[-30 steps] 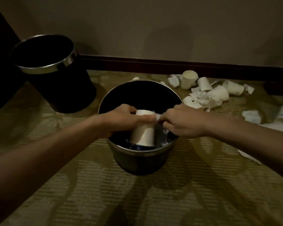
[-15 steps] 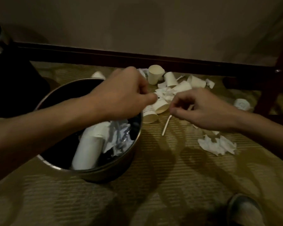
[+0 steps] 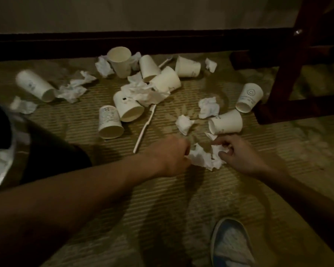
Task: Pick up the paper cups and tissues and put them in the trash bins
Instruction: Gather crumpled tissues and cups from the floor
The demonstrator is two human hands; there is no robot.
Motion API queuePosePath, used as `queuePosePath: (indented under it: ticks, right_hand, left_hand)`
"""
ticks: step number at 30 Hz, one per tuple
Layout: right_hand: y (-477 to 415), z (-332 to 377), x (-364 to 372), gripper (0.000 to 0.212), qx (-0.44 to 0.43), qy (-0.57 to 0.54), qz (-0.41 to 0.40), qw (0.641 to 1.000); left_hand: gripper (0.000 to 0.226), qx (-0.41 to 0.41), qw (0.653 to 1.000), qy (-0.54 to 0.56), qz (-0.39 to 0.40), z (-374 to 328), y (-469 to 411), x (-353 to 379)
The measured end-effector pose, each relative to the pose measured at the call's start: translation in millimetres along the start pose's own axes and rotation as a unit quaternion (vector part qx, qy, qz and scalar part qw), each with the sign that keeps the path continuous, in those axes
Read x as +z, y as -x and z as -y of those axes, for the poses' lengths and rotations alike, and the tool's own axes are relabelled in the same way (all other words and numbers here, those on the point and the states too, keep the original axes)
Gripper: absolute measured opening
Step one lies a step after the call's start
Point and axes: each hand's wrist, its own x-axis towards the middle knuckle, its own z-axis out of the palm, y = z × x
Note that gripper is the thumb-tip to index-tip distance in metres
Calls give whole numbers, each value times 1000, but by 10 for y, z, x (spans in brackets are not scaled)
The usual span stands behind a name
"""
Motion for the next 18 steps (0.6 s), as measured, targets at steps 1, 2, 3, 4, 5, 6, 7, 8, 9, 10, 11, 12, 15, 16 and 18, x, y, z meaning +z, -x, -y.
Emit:
queuePosePath:
  ticks: [1,2,3,4,5,6,7,8,9,10,11,12,15,16,18]
  right_hand:
    - [-24,-116,43,36,10,-4,-2,1000]
    - [-42,-214,89,40,16,-12,-11,1000]
    - [-57,-293,135,44,23,-15,-21,999]
    - [-70,-354,176,46,29,-16,-29,999]
    - [-82,-397,214,48,36,-19,-32,999]
    - [-94,-429,248,50,40,-25,-31,998]
    - [-101,-450,275,51,42,-33,-25,998]
    - [-103,-462,292,53,44,-42,-18,998]
    - [-103,-468,296,55,50,-55,-10,997]
    - [-96,-473,296,59,57,-74,-1,996]
    - [-89,-477,292,65,65,-99,9,993]
    - [-80,-488,296,69,74,-125,19,989]
    - [-87,-528,325,59,104,-185,18,977]
    - [-96,-516,334,51,118,-211,15,970]
    - [-111,-439,356,32,155,-295,22,943]
  left_hand:
    - [27,-11,1000,5,3,-33,-147,126]
    - [31,-17,1000,11,2,-58,-274,244]
    - [35,-22,1000,18,-3,-81,-380,349]
    - [41,-27,999,28,-12,-100,-469,439]
    - [44,-34,998,42,-24,-112,-542,519]
    - [46,-41,997,56,-37,-122,-603,591]
    - [46,-49,995,68,-47,-129,-651,664]
    - [47,-56,994,79,-54,-133,-687,731]
    - [48,-60,992,89,-59,-134,-720,795]
    - [49,-62,991,98,-65,-131,-750,853]
    - [50,-64,989,112,-74,-126,-770,907]
    - [50,-69,985,133,-84,-121,-784,956]
    - [41,-92,964,208,-136,-94,-790,1076]
    - [37,-98,956,225,-158,-90,-782,1109]
    - [31,-112,934,276,-200,-104,-748,1153]
